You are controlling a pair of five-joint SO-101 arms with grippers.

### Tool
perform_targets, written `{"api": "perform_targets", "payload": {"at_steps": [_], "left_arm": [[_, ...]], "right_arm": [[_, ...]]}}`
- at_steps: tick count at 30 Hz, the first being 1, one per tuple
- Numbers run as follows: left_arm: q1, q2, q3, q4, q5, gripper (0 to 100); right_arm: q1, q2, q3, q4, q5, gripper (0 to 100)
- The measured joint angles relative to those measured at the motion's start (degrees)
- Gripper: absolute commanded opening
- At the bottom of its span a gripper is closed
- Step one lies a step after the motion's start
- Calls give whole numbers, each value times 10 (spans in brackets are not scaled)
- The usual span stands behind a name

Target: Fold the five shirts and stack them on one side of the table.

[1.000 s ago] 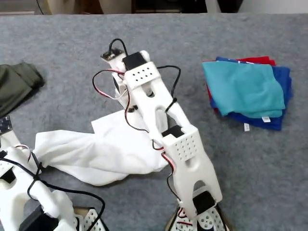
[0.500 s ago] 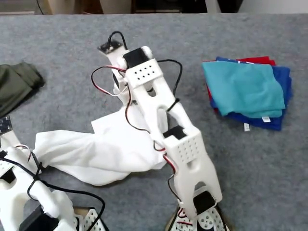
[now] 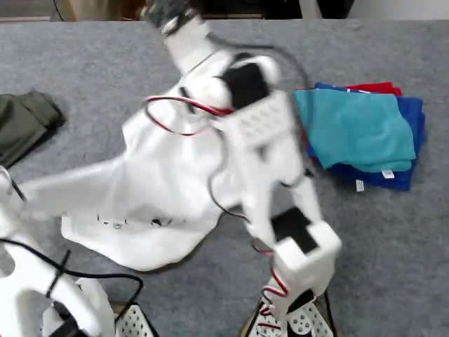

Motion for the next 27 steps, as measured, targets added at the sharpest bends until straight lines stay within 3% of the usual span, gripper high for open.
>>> {"api": "perform_targets", "payload": {"at_steps": [4,9,15,23,27], "left_arm": [[41,-11,-254,100,31,18],[61,-20,-485,149,48,18],[61,-29,-670,153,49,18],[62,-33,-869,153,49,18],[62,-33,-929,153,49,18]], "right_arm": [[6,-105,-49,-47,32,2],[9,-206,-113,-69,38,2],[18,-302,-174,-76,76,2],[139,-411,-186,-76,92,2],[152,-454,-193,-86,98,2]]}}
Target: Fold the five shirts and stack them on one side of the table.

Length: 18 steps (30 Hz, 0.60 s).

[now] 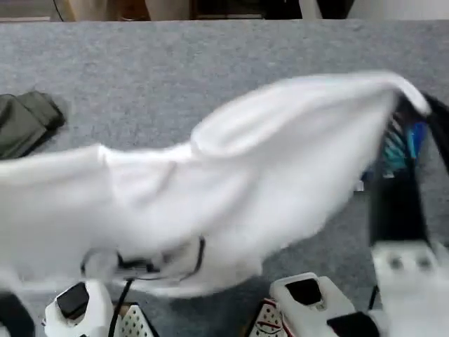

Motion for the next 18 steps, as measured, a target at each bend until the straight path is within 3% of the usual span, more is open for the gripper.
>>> {"api": "perform_targets", "payload": {"at_steps": [8,18], "left_arm": [[0,-1,-4,85,-7,18],[6,-4,222,89,-11,18]], "right_arm": [[4,-30,0,-33,2,2],[2,-31,48,-131,2,2]]}}
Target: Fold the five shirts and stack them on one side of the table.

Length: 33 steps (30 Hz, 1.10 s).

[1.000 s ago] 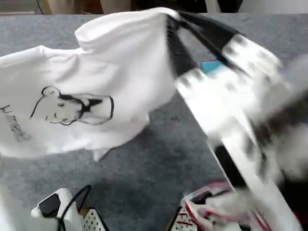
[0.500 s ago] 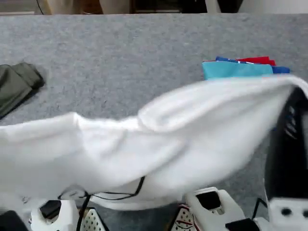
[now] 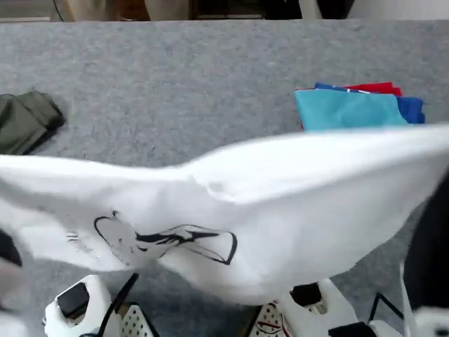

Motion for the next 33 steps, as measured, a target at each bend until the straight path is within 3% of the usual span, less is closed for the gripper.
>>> {"api": "perform_targets", "payload": {"at_steps": [7,12,21,33], "left_arm": [[2,-71,200,-2,-15,18],[2,-150,292,-40,-46,18],[2,-281,338,-113,-69,18],[1,-305,363,-114,-84,18]], "right_arm": [[-34,2,109,-121,1,2],[-92,6,154,-141,55,2],[-120,2,159,-143,121,2],[-120,1,185,-100,147,3]]}}
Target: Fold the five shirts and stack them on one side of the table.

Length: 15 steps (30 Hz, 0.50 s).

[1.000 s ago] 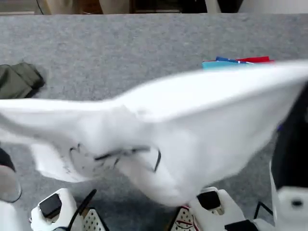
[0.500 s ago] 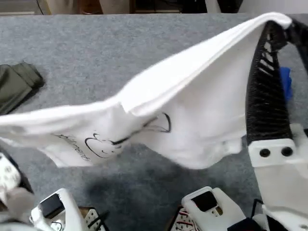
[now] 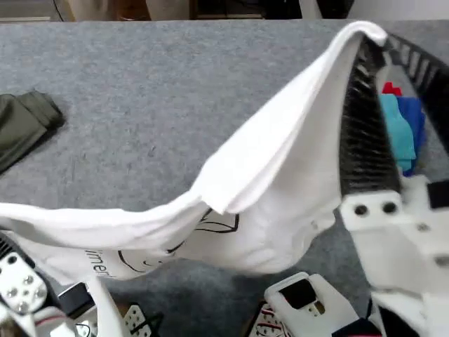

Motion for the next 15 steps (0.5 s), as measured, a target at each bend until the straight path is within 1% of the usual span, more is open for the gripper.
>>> {"api": "perform_targets", "payload": {"at_steps": [3,5,7,9,10,15], "left_arm": [[0,0,57,-18,0,18],[0,0,119,-63,17,18],[0,0,200,-131,41,18],[2,2,300,-225,62,18],[16,3,356,-280,70,18],[88,48,613,-600,84,18]], "right_arm": [[0,13,40,0,12,2],[0,33,79,0,18,2],[0,62,117,0,18,2],[0,96,155,-18,18,2],[0,113,175,-37,18,2],[11,211,250,-171,19,2]]}}
